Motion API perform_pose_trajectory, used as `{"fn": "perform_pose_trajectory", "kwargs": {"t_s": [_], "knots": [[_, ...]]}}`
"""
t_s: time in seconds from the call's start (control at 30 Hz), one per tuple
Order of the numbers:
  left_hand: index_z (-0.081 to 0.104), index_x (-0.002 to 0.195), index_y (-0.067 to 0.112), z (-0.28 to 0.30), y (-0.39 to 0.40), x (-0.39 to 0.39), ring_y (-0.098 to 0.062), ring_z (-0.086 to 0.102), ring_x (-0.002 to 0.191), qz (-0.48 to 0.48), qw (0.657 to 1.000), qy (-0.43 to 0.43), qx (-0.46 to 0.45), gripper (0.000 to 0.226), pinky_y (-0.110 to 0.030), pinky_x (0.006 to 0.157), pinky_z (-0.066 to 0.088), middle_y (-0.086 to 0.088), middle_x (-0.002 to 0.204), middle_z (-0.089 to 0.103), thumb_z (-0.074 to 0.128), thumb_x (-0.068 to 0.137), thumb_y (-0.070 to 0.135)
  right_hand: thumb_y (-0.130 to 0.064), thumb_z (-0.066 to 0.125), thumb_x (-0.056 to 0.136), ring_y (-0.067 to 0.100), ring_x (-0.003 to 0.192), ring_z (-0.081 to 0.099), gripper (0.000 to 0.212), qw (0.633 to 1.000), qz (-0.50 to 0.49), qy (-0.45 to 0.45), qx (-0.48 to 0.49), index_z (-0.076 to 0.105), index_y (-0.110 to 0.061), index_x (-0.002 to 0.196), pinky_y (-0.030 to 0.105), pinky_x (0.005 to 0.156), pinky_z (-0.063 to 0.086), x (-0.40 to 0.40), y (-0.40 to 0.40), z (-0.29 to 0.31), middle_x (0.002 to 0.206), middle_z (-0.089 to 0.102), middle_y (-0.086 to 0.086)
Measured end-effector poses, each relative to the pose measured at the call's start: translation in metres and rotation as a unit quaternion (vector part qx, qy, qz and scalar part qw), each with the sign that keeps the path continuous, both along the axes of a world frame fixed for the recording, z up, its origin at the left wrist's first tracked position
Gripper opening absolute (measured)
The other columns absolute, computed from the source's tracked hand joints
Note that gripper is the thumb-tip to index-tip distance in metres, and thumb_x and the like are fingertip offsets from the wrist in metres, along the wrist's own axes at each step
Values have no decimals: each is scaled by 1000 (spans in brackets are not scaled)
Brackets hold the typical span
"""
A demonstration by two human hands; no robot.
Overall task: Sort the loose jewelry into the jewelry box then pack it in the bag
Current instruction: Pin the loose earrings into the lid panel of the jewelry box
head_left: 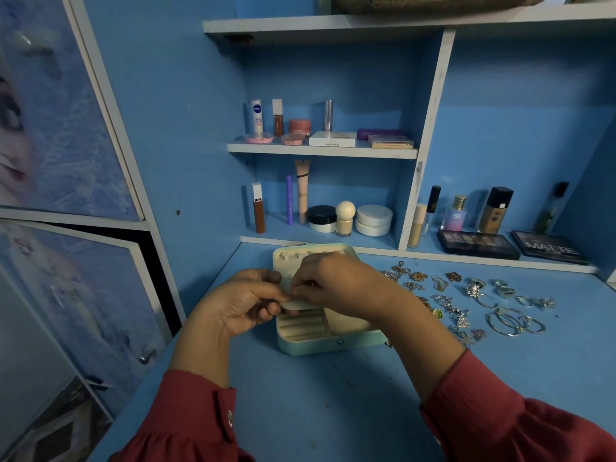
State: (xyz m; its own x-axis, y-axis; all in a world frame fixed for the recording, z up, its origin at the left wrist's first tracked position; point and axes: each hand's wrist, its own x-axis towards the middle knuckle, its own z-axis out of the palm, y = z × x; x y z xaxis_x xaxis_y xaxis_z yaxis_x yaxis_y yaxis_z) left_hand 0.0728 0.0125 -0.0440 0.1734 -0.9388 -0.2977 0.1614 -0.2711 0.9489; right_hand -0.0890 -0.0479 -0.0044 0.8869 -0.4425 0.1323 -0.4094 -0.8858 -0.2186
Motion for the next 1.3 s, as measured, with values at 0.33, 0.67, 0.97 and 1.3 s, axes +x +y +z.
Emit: {"fn": "perform_pose_trajectory", "kwargs": {"t_s": [0.33, 0.67, 0.97, 1.3], "knots": [[47, 88, 10, 1, 0, 0, -7, 42, 33, 19, 1000, 1, 9, 27, -13, 29, 30, -3, 48, 50, 49, 84, -17, -26, 49, 96, 19, 94, 56, 24, 1000, 11, 18, -10, 70, -16, 105, 37, 84, 46, 2, 2, 1, 102, 65, 3], [47, 88, 9, 3, 2, -2, -6, 43, 33, 14, 1000, 3, 13, 26, -13, 29, 30, -17, 68, 52, 50, 84, -16, -23, 57, 92, 11, 90, 59, 19, 995, -19, -43, 85, 70, -15, 103, 28, 83, 48, -3, -1, 0, 101, 69, -1], [46, 88, 9, 6, 2, -5, -7, 43, 31, 26, 999, 9, 19, 27, -12, 28, 29, -8, 46, 55, 47, 84, -17, -22, 60, 90, 12, 88, 59, 16, 995, -17, -37, 90, 71, -17, 99, 29, 82, 48, 2, -1, -3, 98, 69, -2], [47, 89, 8, 3, 0, -3, -8, 44, 31, 37, 999, 7, 25, 28, -12, 28, 28, -7, 49, 52, 47, 82, -18, -20, 62, 88, 8, 79, 52, 14, 996, -2, -29, 79, 72, -18, 97, 19, 71, 39, 6, -5, -7, 85, 58, -10]]}}
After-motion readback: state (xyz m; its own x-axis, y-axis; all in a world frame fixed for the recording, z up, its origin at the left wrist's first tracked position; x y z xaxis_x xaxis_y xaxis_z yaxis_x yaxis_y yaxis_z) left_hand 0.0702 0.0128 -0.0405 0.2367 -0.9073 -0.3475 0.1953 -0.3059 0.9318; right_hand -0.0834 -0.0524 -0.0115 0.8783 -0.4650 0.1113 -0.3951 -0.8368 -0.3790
